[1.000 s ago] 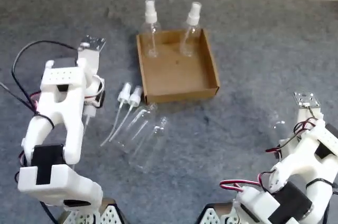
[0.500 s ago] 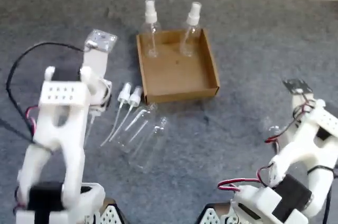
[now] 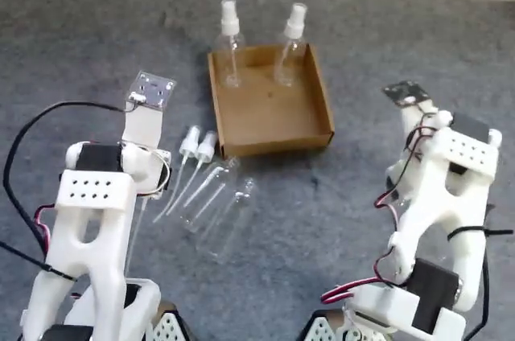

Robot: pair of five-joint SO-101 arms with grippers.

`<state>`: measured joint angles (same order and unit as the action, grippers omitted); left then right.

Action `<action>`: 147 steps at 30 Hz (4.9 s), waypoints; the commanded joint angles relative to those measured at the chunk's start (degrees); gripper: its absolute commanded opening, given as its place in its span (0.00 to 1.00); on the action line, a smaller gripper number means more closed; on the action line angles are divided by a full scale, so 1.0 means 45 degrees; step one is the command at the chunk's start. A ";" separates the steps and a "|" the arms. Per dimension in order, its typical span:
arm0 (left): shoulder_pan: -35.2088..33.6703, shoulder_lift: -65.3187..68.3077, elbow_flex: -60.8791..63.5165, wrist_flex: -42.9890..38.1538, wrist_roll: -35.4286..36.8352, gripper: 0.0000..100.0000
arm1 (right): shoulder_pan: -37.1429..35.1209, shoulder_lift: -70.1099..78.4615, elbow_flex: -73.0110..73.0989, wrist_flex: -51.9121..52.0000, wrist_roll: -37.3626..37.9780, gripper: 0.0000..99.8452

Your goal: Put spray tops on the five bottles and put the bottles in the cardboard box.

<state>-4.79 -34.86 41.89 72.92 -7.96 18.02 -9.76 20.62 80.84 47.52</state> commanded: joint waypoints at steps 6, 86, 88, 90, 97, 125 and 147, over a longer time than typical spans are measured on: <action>0.0166 -0.0322 0.0029 -0.0332 0.0117 0.00 | 0.0420 -0.0088 0.1514 -0.1963 0.0215 0.28; 0.0166 -0.8371 -0.4132 -0.2325 0.6857 0.00 | -1.5306 -0.5968 0.5695 -0.9387 -0.9045 0.00; 0.0205 -0.8410 -0.4132 -0.2325 0.6857 0.00 | -1.5287 -0.6535 0.6261 -1.0227 -0.9104 0.00; 0.0244 -0.8410 -0.4093 -0.2325 0.6838 0.00 | -1.5287 -0.7258 0.6867 -1.0657 -0.9104 0.00; 0.0264 -0.8449 -0.2491 -0.2911 0.6838 0.00 | -1.5346 -0.9133 0.8020 -1.0833 -0.9104 0.00; -0.2862 -0.3780 0.0850 -0.4513 -0.0664 0.00 | -0.6320 -0.9094 0.5753 -0.2960 -0.5548 0.00; -0.1475 -0.4073 0.0752 -0.1192 -0.1582 0.14 | -0.3546 -0.5968 0.7375 -0.4855 -0.5783 0.26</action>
<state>-11.65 -52.00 46.11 66.59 -14.81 1.32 -31.03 54.29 59.56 24.31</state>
